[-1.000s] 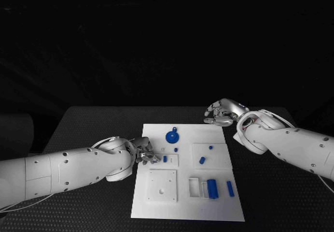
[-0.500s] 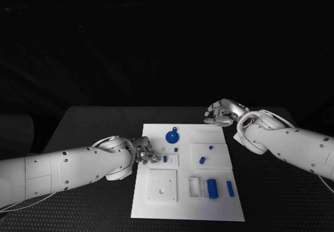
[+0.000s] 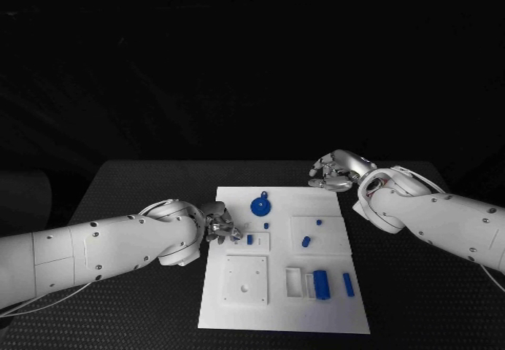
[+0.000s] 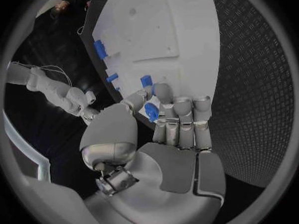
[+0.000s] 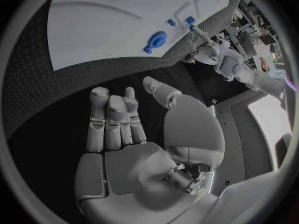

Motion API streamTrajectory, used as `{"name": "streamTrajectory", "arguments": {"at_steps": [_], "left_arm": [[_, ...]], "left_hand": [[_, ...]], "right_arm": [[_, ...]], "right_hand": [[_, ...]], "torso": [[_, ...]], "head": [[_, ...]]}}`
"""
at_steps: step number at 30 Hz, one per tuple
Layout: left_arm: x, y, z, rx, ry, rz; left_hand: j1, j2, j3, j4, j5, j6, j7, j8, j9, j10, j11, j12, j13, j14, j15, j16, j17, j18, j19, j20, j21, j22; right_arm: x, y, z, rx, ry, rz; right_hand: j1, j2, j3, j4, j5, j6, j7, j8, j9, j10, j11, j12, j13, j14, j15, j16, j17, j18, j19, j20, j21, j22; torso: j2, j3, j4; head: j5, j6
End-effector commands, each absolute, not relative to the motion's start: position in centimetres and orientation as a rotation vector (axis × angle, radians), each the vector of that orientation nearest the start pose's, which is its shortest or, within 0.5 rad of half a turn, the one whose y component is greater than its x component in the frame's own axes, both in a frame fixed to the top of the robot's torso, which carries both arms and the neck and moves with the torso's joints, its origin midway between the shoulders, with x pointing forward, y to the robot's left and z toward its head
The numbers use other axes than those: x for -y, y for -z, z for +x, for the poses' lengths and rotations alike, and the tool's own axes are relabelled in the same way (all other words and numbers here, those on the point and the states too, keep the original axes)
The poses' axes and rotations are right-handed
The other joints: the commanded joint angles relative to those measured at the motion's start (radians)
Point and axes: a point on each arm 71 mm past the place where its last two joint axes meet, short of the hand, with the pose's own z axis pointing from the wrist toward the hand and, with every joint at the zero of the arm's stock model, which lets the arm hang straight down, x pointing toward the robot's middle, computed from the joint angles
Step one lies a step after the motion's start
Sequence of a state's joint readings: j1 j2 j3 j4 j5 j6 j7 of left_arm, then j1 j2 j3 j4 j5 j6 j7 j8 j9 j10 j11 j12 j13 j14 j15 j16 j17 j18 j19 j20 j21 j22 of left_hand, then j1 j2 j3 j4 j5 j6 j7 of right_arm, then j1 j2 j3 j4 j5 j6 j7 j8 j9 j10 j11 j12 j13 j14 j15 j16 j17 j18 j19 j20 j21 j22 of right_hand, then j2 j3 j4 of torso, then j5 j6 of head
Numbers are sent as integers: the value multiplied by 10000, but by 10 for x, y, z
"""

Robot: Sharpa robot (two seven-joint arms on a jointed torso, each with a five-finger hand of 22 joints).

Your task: Assemble the parts on the task board

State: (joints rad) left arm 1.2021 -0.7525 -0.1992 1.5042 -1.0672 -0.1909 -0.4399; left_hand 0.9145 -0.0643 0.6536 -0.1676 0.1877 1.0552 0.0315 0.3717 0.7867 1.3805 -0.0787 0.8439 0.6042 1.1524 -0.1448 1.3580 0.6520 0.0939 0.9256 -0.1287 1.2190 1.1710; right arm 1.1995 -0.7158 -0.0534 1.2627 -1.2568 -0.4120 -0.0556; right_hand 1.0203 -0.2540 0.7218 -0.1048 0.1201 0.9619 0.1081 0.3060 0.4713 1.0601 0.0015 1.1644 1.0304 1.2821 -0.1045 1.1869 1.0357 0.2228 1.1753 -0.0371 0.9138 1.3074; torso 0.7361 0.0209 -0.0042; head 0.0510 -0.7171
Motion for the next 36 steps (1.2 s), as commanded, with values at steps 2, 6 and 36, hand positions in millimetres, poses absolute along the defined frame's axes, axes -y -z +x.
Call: {"name": "streamTrajectory", "arguments": {"at_steps": [2, 6, 36], "left_arm": [[-181, 264, 461, -22305, 5198, -2466], [-180, 263, 461, -22557, 5230, -2307], [-168, 244, 492, -23992, 3749, -473]], "left_hand": [[641, 773, 117, -207, 52, -40, 43, -30, 66, 14, 24, -6, -15, 369, -368, -24, -1, -42, -96, -1236, -70, 19], [650, 803, 132, -225, 49, -57, 48, -33, 110, -2, 28, -7, -18, 360, -365, -24, 0, -45, -103, -1234, -73, 25], [87, 1109, 147, -774, 1631, -129, -49, 357, 2134, -332, -52, 272, -17, 242, -418, 254, 84, -117, -167, -1232, -125, 250]], "right_arm": [[216, 202, 532, -16372, -6364, 850], [216, 202, 531, -16388, -6369, 846], [213, 204, 531, -16446, -6431, 815]], "right_hand": [[-95, 5, -58, -16, 44, 11, 79, -63, -14, -75, 19, -39, -13, -25, -9, -34, -9, 390, -1, -37, -61, 133], [-95, 6, -60, -17, 45, 11, 79, -63, -14, -75, 19, -38, -13, -25, -9, -34, -9, 390, 0, -37, -62, 133], [-95, 8, -67, -29, 57, 5, 81, -68, -15, -76, 21, -38, -17, -24, -7, -37, -9, 390, 3, -38, -68, 133]], "torso": [[-1, -8, 2], [0, -9, 0], [1, 3, -4]], "head": [[17, 13], [26, 16], [105, -31]]}}
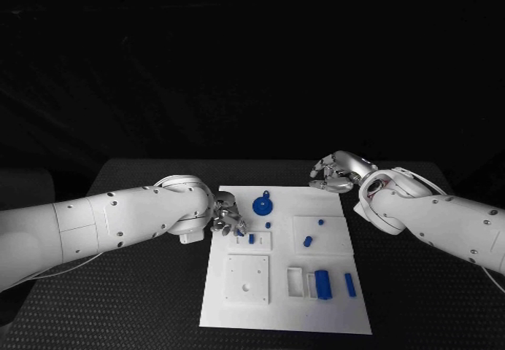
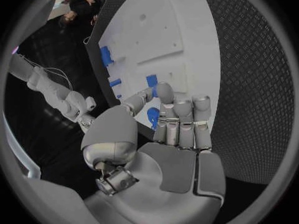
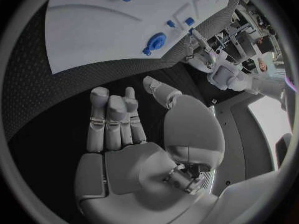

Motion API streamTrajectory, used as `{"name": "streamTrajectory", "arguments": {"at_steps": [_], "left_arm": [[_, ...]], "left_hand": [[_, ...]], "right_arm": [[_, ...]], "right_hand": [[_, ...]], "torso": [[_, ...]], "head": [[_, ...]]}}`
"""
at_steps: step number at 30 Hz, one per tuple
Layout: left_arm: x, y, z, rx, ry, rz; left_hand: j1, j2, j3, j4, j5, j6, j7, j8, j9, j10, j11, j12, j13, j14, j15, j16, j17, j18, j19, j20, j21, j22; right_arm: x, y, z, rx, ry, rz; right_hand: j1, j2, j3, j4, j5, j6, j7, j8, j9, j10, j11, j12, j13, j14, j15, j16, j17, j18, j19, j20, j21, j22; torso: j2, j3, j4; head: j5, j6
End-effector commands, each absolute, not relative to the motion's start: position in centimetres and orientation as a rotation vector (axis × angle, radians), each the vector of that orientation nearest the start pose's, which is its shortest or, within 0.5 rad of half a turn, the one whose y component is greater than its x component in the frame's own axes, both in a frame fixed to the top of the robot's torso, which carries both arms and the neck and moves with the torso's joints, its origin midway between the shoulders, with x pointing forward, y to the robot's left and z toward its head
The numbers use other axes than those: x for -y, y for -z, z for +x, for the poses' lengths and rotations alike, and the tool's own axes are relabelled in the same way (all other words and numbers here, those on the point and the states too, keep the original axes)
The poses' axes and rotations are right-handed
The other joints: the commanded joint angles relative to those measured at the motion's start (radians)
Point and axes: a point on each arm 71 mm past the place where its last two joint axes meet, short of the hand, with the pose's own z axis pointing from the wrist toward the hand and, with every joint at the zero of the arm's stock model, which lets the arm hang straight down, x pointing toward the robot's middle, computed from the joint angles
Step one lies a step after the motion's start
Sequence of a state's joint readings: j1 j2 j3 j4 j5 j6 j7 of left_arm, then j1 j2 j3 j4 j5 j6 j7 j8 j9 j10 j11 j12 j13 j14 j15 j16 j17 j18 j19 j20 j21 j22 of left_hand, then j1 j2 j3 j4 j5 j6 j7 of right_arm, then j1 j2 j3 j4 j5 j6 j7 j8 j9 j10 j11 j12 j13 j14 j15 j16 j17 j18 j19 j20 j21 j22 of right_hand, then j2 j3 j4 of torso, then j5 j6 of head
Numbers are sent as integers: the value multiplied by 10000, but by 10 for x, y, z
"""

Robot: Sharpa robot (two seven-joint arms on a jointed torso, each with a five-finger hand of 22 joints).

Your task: Assemble the parts on the task board

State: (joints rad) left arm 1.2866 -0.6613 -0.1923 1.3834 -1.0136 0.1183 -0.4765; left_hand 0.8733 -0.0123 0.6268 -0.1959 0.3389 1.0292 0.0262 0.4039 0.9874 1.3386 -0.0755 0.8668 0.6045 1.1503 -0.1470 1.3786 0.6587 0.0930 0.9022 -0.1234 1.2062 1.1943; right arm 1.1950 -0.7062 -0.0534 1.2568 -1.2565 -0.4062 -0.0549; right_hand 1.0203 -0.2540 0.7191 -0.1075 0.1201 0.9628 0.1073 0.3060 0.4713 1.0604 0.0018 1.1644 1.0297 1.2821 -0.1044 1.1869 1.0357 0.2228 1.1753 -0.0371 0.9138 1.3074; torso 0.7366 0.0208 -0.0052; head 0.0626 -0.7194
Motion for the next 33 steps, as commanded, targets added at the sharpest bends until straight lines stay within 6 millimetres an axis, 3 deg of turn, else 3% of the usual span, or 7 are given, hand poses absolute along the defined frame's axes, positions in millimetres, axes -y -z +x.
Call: {"name": "streamTrajectory", "arguments": {"at_steps": [1, 8, 17, 33], "left_arm": [[-168, 244, 493, -23954, 3730, -506], [-164, 242, 492, -23601, 3605, -133], [-163, 241, 490, -23201, 3461, 117], [-168, 249, 485, -23041, 3139, 168]], "left_hand": [[441, 550, 403, -465, 132, 253, -28, 58, 170, 123, -114, 51, -29, 287, -416, 62, 18, -107, 91, -1288, 2, 17], [322, 295, 419, -419, 419, 816, -162, 135, 403, 386, -214, 44, -108, 442, -500, 113, 12, -70, 237, -1324, 4, 22], [330, 172, 459, -433, 816, 1005, -205, 0, 498, 573, -257, -2, -180, 588, -540, 119, -9, -40, 377, -1353, 13, 27], [330, 99, 456, -459, 895, 1183, -241, -100, 476, 676, -289, 0, -193, 689, -571, 126, -13, -16, 474, -1374, 32, 34]], "right_arm": [[212, 204, 531, -16444, -6434, 814], [212, 204, 531, -16438, -6435, 816], [212, 205, 531, -16444, -6446, 820], [213, 205, 531, -16442, -6444, 828]], "right_hand": [[-95, 7, -40, -2, 58, -4, 89, -68, -15, -79, 18, -38, -10, -24, -8, -38, -9, 390, 3, -38, -68, 134], [-91, 18, -37, -19, 200, -4, 91, -71, -14, -81, 20, -36, -15, -20, -6, -41, -8, 390, 9, -38, -78, 135], [-99, 22, -42, -25, 279, -4, 92, -72, -14, -81, 20, -34, -18, -20, -5, -44, -7, 390, 12, -37, -82, 138], [-108, 22, -47, -29, 335, -6, 93, -74, -14, -81, 21, -33, -20, -19, -4, -46, -6, 390, 15, -35, -86, 139]], "torso": [[-6, 3, 4], [-2, -1, 10], [-3, -4, 12], [-2, -3, 10]], "head": [[-8, -10], [11, -28], [21, -53], [32, -98]]}}
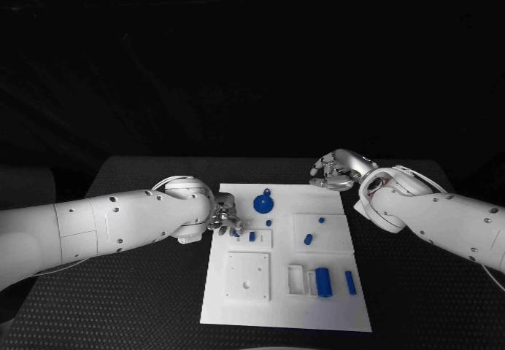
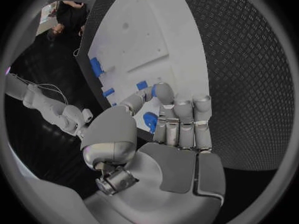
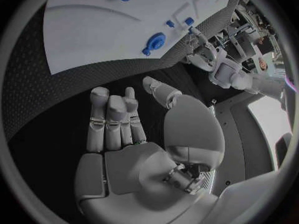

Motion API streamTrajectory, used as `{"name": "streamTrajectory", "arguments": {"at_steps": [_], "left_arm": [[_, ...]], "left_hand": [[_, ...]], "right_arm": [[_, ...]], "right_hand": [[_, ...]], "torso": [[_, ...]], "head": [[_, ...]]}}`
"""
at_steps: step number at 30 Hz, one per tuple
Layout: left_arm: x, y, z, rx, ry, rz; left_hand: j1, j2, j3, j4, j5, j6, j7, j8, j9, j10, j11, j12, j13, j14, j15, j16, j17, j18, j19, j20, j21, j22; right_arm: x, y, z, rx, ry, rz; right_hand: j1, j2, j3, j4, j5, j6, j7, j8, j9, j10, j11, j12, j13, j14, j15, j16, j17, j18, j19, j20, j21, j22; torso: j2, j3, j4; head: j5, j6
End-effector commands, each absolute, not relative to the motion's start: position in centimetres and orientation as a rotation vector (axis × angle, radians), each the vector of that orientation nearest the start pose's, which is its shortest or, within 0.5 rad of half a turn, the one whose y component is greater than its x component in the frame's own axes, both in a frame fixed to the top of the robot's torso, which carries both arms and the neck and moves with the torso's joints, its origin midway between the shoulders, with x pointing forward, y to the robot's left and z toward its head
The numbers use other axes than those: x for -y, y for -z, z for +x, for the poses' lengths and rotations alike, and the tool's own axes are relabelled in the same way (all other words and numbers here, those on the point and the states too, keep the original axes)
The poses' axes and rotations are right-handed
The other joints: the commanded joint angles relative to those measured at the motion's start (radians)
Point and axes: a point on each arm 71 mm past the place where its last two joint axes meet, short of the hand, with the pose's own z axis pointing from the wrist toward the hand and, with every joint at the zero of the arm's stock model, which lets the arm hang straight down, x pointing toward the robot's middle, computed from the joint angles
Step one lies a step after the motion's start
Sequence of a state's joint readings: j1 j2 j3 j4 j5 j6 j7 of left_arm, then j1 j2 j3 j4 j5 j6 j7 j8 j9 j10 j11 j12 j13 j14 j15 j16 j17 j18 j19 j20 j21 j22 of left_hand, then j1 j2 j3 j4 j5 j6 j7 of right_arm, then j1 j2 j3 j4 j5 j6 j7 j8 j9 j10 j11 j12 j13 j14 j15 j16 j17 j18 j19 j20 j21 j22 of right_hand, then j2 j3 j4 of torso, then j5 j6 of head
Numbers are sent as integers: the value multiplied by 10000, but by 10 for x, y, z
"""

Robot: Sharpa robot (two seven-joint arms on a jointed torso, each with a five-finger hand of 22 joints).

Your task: Assemble the parts on the task board

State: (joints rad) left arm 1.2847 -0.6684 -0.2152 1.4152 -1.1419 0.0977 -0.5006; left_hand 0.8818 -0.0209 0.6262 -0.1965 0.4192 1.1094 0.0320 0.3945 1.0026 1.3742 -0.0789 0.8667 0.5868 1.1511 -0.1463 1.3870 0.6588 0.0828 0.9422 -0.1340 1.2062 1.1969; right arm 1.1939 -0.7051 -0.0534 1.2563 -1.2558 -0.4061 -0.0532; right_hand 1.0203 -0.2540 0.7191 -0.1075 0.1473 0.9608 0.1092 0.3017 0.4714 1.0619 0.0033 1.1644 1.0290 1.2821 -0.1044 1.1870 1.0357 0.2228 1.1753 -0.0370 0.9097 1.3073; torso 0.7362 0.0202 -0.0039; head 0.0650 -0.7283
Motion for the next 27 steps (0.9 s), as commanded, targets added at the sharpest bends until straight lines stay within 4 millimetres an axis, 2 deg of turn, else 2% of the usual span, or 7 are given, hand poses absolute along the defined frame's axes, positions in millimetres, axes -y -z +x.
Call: {"name": "streamTrajectory", "arguments": {"at_steps": [1, 27], "left_arm": [[-168, 250, 485, -23053, 3129, 163], [-164, 257, 479, -23211, 3319, 278]], "left_hand": [[245, 184, 462, -454, 97, 386, -300, -10, 323, 322, -255, 1, -16, 684, -578, 42, -14, 86, 76, -1268, 31, 9], [220, 183, 461, -464, 184, 459, -308, -80, 300, 344, -261, 5, -14, 712, -584, 41, -13, 89, 103, -1270, 32, 14]], "right_arm": [[213, 205, 531, -16445, -6443, 828], [213, 205, 531, -16446, -6443, 829]], "right_hand": [[-108, 22, -48, -29, 65, 13, 73, -31, -15, -96, 6, -33, -13, -19, -4, -46, -7, 390, 15, -35, -45, 139], [-116, 26, -54, -34, 101, 12, 74, -32, -15, -97, 7, -32, -16, -17, -4, -47, -6, 390, 17, -35, -49, 141]], "torso": [[1, 5, -2], [-1, 5, -7]], "head": [[8, -10], [12, -25]]}}
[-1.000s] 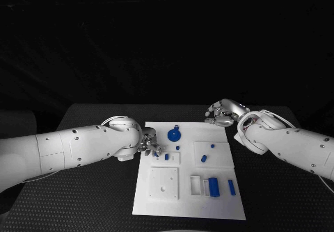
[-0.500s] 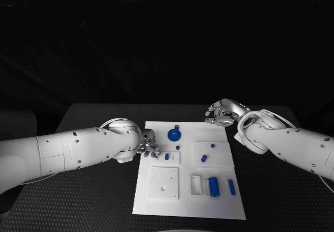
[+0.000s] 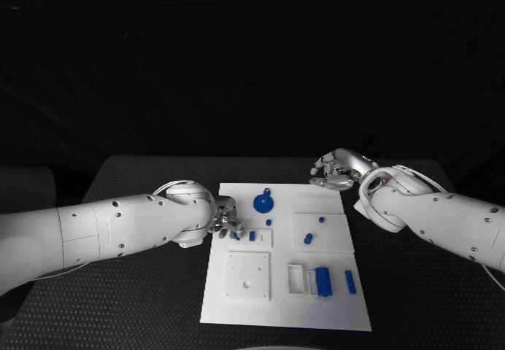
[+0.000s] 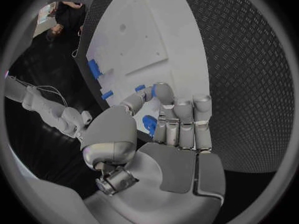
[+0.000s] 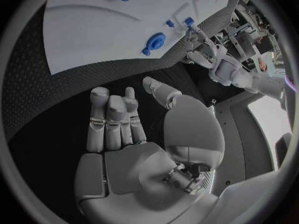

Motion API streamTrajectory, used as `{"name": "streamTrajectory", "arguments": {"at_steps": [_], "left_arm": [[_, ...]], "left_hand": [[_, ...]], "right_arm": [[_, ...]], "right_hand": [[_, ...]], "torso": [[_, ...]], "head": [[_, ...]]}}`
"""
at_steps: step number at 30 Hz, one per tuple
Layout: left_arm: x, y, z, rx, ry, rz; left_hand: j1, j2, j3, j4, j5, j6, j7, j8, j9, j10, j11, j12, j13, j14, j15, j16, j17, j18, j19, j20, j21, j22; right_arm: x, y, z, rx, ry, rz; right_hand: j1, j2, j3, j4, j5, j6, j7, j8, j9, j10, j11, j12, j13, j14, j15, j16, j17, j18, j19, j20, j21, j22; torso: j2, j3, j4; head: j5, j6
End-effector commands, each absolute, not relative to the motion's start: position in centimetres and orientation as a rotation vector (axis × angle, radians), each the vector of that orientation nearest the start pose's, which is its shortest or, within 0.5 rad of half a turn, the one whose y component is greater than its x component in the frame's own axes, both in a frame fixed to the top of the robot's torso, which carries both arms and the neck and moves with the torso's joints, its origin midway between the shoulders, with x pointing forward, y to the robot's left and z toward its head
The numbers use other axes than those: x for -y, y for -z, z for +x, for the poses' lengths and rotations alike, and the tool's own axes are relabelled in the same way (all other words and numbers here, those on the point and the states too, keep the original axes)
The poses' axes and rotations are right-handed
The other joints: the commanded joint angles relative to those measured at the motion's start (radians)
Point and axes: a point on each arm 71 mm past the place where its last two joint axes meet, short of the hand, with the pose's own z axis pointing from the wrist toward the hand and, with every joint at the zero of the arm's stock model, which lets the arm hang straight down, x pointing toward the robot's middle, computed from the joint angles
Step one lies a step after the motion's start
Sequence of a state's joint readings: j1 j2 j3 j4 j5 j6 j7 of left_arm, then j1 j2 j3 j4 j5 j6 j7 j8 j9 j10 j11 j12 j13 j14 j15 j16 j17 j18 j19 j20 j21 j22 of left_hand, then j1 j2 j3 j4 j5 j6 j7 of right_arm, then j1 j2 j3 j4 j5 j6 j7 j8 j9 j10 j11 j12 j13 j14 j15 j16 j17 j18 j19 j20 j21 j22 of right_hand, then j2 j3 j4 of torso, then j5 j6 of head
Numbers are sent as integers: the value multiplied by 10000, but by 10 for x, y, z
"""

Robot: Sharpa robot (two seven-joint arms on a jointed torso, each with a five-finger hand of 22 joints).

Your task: Assemble the parts on the task board

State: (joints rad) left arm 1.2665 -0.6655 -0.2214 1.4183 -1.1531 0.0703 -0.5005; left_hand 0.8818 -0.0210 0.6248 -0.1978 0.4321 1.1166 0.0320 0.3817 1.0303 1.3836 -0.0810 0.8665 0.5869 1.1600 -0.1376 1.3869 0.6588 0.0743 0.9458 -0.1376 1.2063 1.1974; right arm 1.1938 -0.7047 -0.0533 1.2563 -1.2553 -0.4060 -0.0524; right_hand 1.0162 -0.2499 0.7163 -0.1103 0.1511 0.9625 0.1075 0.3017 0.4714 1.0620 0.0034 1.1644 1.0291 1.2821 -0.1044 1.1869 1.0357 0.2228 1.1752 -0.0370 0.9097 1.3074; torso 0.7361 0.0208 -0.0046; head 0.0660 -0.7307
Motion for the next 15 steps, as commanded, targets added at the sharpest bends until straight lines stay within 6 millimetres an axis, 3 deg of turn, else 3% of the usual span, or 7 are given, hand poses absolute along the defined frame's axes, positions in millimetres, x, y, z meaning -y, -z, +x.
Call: {"name": "streamTrajectory", "arguments": {"at_steps": [1, 15], "left_arm": [[-164, 257, 479, -23231, 3317, 294], [-168, 258, 481, -23248, 3180, 208]], "left_hand": [[221, 182, 475, -453, 57, 388, -308, 46, 21, 250, -240, 7, -15, 623, -672, 42, -13, 175, 67, -1234, 31, 10], [229, 183, 483, -470, 67, 402, -310, 25, 15, 252, -243, 7, -15, 628, -673, 42, -12, 177, 70, -1235, 30, 12]], "right_arm": [[213, 205, 531, -16449, -6445, 827], [213, 205, 531, -16445, -6448, 826]], "right_hand": [[-75, -15, -26, -6, 63, -5, 91, -32, -14, -98, 6, -32, -17, -17, -4, -47, -6, 390, 18, -35, -49, 141], [-76, -13, -30, -11, 72, -4, 90, -33, -14, -97, 6, -31, -18, -16, -4, -48, -5, 390, 19, -35, -51, 141]], "torso": [[1, -3, 1], [-3, -8, 9]], "head": [[0, -3], [-5, 3]]}}
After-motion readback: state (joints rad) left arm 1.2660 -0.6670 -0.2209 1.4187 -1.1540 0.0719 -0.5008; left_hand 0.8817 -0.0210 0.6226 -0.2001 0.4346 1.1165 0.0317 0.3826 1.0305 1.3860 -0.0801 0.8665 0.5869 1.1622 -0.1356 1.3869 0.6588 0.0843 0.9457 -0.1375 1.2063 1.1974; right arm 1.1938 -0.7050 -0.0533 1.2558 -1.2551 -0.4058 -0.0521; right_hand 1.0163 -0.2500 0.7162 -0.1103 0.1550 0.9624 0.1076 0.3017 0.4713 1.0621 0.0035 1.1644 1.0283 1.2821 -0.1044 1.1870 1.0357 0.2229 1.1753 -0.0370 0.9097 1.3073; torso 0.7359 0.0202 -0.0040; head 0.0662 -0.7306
